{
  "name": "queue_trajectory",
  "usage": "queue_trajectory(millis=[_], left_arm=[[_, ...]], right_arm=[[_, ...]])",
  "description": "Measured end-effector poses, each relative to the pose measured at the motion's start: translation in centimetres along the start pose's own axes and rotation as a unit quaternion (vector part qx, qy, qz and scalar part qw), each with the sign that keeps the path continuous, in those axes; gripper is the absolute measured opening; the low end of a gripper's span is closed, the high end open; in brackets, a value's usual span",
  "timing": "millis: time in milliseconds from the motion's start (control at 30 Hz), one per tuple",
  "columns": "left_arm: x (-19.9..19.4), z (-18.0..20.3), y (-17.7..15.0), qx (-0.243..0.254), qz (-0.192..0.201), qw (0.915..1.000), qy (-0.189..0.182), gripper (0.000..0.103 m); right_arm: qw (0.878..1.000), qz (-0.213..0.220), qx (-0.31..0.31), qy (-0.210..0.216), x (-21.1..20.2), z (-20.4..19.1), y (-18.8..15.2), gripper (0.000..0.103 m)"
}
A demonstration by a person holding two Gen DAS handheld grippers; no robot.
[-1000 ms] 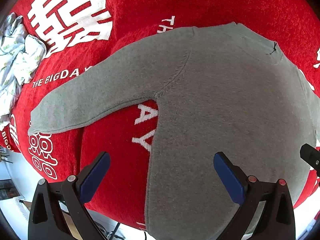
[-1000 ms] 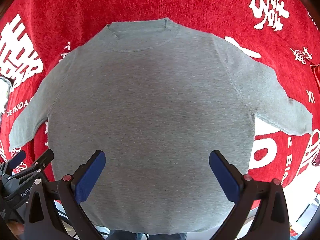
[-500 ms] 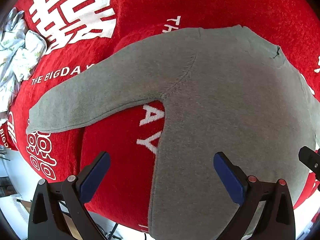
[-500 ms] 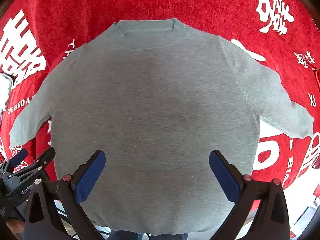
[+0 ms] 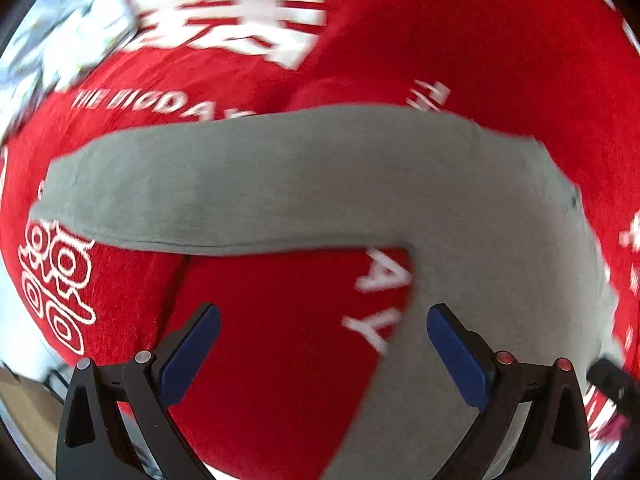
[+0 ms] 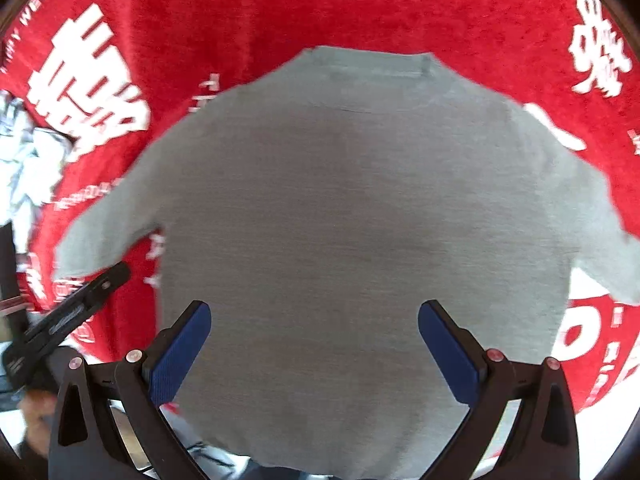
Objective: Fold small clothes
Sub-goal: 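Grasp the sweater's side edge and sleeve with the left gripper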
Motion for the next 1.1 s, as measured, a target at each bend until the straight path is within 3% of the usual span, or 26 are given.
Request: queue_trajectory(millis=[133,200,300,400,467,667,733,800,900,1000,1100], left_arm=[[1.8,-4.6,0.0,-0.065,0.007,0.9979,-0.005,0.103],[3.0,-5.7,-0.1,-0.090,0.001,0.9958,-0.020,0.103],[5.2,-6.7,0.3,-0.144,-0.007,0.9868,-0.075,0.103],[6.4,-7.0,1.0,-0.177,0.001,0.9813,-0.076,0.103],[6.3,-8.3,2.0,-0.205,0.028,0.9762,-0.066,0.102],[3.9,-13.5,4.1,-0.211,0.096,0.9728,-0.003,0.073],[3.6,-15.6,4.2,-0.213,0.100,0.9718,0.011,0.034],[4.1,-17.0,3.9,-0.229,0.092,0.9692,0.003,0.006],[3.6,-17.6,3.7,-0.248,0.113,0.9614,-0.038,0.006],[1.3,-15.0,5.1,-0.181,0.140,0.9729,-0.032,0.006],[-1.6,-11.0,6.9,-0.116,0.168,0.9775,-0.054,0.006]], right_arm=[[0.998,-0.020,-0.017,0.064,0.9,-2.6,-0.7,0.103],[0.996,-0.035,-0.041,0.070,1.4,-4.1,-1.4,0.103],[0.994,-0.044,-0.076,0.060,1.9,-5.4,-2.3,0.103],[0.994,-0.057,-0.073,0.059,2.6,-6.0,-2.9,0.103],[0.994,-0.063,-0.066,0.057,2.9,-5.9,-3.1,0.103],[0.994,-0.057,-0.074,0.047,3.0,-5.8,-3.0,0.103],[0.995,-0.058,-0.074,0.046,3.1,-5.8,-3.0,0.103],[0.995,-0.058,-0.072,0.047,3.2,-5.9,-3.0,0.103],[0.995,-0.058,-0.068,0.048,3.2,-5.9,-3.2,0.103],[0.996,-0.050,-0.061,0.052,2.7,-5.6,-3.4,0.103],[0.997,-0.036,-0.046,0.053,1.9,-4.6,-3.4,0.103]])
Point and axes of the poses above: each gripper's, at about its wrist camera, not at the fingertips, and x roughly the way its jaws point, z to its right, y to its top, the point moved 4 cm from there along x, roughly the way its jaws point, and after that the axes turned 15 degrees about z, right-handed, at the moved point
